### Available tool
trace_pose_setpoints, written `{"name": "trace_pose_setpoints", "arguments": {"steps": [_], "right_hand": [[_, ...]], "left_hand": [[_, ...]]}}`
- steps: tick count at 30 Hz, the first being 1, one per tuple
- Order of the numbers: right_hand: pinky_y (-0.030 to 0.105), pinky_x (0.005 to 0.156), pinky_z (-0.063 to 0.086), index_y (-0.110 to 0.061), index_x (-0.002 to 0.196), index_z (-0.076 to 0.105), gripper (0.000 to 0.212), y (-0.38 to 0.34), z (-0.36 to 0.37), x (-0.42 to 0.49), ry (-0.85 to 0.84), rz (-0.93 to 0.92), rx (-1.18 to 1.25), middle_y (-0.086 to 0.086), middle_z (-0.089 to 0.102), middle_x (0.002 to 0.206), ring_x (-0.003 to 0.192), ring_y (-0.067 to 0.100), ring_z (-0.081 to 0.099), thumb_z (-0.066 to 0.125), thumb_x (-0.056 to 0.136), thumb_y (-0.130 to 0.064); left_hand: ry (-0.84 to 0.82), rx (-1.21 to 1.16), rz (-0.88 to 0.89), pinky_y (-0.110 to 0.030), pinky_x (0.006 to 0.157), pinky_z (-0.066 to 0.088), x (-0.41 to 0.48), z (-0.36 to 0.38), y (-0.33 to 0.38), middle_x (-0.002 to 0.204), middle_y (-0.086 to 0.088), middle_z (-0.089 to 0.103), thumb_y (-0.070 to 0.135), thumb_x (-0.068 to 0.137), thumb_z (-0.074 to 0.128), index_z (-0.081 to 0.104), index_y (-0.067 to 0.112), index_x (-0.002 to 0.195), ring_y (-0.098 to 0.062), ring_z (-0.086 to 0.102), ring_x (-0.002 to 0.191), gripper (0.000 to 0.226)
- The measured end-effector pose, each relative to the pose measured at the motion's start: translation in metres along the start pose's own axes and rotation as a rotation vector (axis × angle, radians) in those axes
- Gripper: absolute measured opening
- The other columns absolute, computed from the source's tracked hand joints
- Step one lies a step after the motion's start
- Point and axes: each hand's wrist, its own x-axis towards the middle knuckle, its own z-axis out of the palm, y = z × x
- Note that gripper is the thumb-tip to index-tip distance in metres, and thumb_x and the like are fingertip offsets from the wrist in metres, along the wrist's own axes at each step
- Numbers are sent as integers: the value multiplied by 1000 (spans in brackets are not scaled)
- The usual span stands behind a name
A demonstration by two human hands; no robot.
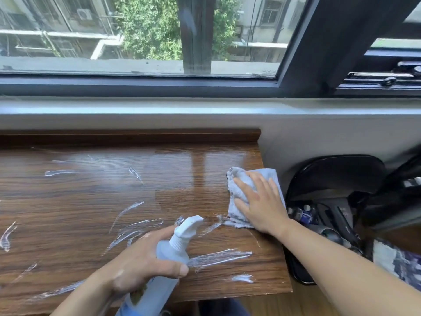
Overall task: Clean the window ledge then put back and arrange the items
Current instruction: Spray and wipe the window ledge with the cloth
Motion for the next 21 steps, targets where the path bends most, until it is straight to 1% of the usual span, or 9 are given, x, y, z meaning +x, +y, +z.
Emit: {"name": "trace_pose_setpoints", "arguments": {"steps": [3, 6, 11, 14, 16, 17, 19, 20, 21], "right_hand": [[56, 121, 9, -41, 153, 29, 60, -13, 13, -45, 19, -16, -46, 0, 27, 157, 148, 24, 22, 26, 96, -60], [54, 119, 7, -39, 152, 32, 59, -27, 21, -55, 41, -10, -82, 2, 30, 154, 146, 26, 28, 26, 97, -60], [55, 121, 7, -41, 149, 34, 62, -47, 11, 6, 26, 92, -75, 1, 27, 157, 148, 23, 22, 16, 95, -65], [55, 121, 4, -43, 150, 30, 56, -51, -1, 57, 41, 193, -21, -1, 23, 159, 149, 20, 15, 23, 98, -62], [55, 121, 2, -43, 151, 29, 54, -52, -6, 76, 38, 241, 8, 0, 20, 160, 149, 20, 13, 29, 100, -60], [55, 121, 0, -43, 152, 28, 54, -51, -7, 78, 28, 249, 21, 1, 19, 161, 150, 21, 11, 30, 100, -60], [54, 122, 0, -44, 152, 26, 55, -47, -7, 67, 8, 225, 36, 0, 17, 162, 151, 21, 9, 31, 100, -61], [53, 122, 1, -45, 152, 26, 55, -44, -8, 58, 0, 206, 34, -1, 16, 163, 151, 21, 9, 31, 100, -62], [52, 122, 2, -45, 152, 26, 55, -40, -9, 47, -10, 193, 28, -2, 16, 164, 151, 20, 10, 31, 99, -62]], "left_hand": [[-23, 19, 18, -34, 101, 46, -2, -7, -6, 117, 12, 72, 56, 52, 81, 64, 54, 122, -10, 65, 106, 71], [-34, 85, 37, -34, 108, 43, -1, -10, -15, 123, 17, 69, 60, 54, 80, 62, 53, 125, -5, 61, 114, 73], [-20, 60, 51, -38, 108, 43, 2, -6, -22, 120, 11, 70, 56, 56, 81, 64, 46, 123, -10, 61, 113, 69], [-17, 76, 69, -39, 111, 42, 2, -3, -26, 121, 10, 69, 58, 57, 80, 64, 42, 123, -9, 60, 115, 71], [-9, 84, 75, -31, 109, 41, 1, -1, -28, 120, 18, 67, 61, 54, 79, 60, 48, 122, -2, 59, 113, 71], [-6, 81, 80, -21, 105, 40, -1, 0, -29, 117, 27, 65, 64, 52, 77, 57, 57, 117, 5, 58, 109, 69], [-2, 75, 91, 0, 87, 36, -8, 3, -27, 106, 48, 58, 66, 48, 73, 49, 76, 103, 21, 53, 100, 61], [3, 70, 104, 1, 81, 36, -11, 3, -28, 106, 48, 59, 66, 48, 73, 50, 75, 103, 20, 55, 99, 60], [10, 65, 123, -3, 83, 39, -13, 3, -32, 110, 37, 64, 65, 51, 75, 55, 65, 110, 10, 59, 102, 62]]}}
